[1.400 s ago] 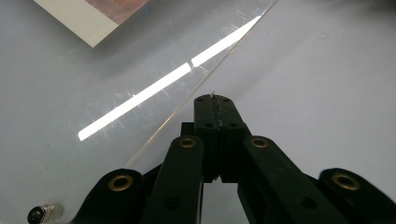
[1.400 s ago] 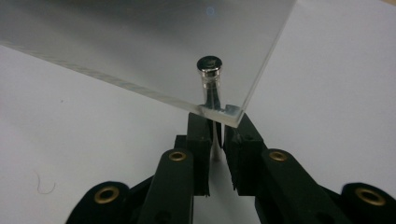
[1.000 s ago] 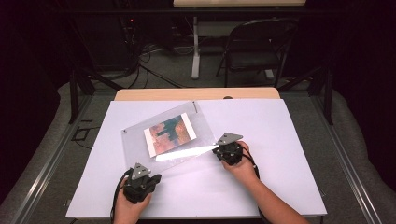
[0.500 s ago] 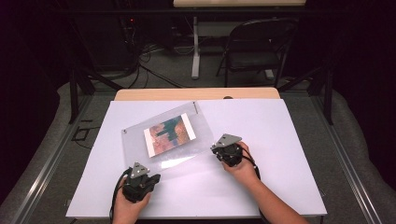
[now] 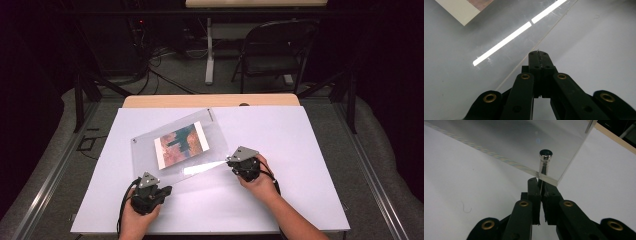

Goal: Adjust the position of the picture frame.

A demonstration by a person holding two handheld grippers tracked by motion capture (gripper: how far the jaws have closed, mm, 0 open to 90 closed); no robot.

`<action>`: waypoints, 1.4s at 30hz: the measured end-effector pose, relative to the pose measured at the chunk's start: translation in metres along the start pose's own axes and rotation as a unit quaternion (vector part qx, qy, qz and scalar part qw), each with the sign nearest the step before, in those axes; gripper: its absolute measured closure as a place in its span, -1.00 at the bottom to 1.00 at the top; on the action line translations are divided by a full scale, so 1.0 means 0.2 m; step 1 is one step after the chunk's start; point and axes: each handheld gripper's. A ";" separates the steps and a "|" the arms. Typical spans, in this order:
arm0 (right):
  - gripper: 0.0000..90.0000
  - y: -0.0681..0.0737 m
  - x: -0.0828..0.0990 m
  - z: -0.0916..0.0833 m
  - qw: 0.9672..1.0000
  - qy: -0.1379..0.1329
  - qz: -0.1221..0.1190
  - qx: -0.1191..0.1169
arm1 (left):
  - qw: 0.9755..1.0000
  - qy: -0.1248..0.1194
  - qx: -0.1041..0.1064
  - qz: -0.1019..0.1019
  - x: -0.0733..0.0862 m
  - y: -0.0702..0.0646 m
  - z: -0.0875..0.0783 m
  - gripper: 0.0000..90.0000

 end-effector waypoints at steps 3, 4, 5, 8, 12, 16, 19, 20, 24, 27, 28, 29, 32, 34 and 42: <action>0.91 0.00 0.00 -0.02 1.000 -0.001 -0.001 0.002 | 1.000 0.002 0.007 0.004 -0.01 0.00 0.00 1.00; 0.91 0.00 0.00 -0.02 1.000 0.000 -0.002 0.003 | 1.000 0.001 0.009 0.002 -0.01 0.00 0.01 1.00; 0.91 0.00 0.01 -0.03 1.000 -0.001 -0.001 0.004 | 1.000 0.003 0.013 0.002 -0.02 0.01 0.01 1.00; 0.91 0.00 0.02 -0.04 1.000 0.001 -0.001 0.006 | 1.000 0.002 0.027 -0.007 -0.03 0.02 0.03 1.00; 0.91 0.00 0.03 -0.08 1.000 0.001 0.000 0.014 | 0.999 0.005 0.038 -0.014 -0.07 0.04 0.05 1.00; 0.91 0.00 0.05 -0.11 1.000 0.002 0.003 0.020 | 0.999 0.008 0.043 -0.015 -0.11 0.06 0.08 1.00; 0.91 -0.01 0.07 -0.14 1.000 0.004 0.008 0.027 | 0.999 0.007 0.046 -0.013 -0.14 0.07 0.12 1.00; 0.91 -0.01 0.08 -0.15 1.000 0.005 0.009 0.029 | 0.999 0.008 0.049 -0.015 -0.15 0.07 0.13 1.00; 0.90 -0.02 0.10 -0.19 0.999 0.006 0.016 0.036 | 0.998 0.010 0.056 -0.016 -0.20 0.08 0.18 1.00; 0.90 -0.02 0.12 -0.22 0.999 0.009 0.022 0.042 | 0.998 0.012 0.060 -0.014 -0.24 0.08 0.22 1.00; 0.90 -0.02 0.13 -0.23 0.999 0.009 0.024 0.042 | 0.998 0.011 0.061 -0.013 -0.26 0.09 0.23 1.00; 0.90 -0.01 0.13 -0.24 0.999 0.009 0.026 0.045 | 0.998 0.010 0.061 -0.013 -0.27 0.09 0.24 1.00; 0.90 -0.01 0.15 -0.26 0.998 0.012 0.030 0.048 | 0.998 0.009 0.063 -0.014 -0.30 0.10 0.28 1.00; 0.90 -0.01 0.16 -0.28 0.998 0.013 0.032 0.050 | 0.998 0.008 0.064 -0.013 -0.31 0.10 0.29 1.00; 0.90 0.04 0.20 -0.34 0.997 0.023 0.045 0.054 | 0.997 -0.031 0.061 -0.038 -0.41 0.15 0.31 1.00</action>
Point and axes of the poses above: each handheld gripper's, and its own axes: z roughly forward along the jaws, x roughly out of its underside, y roughly to its left, and after that the axes turned 3 degrees about -y, right-handed
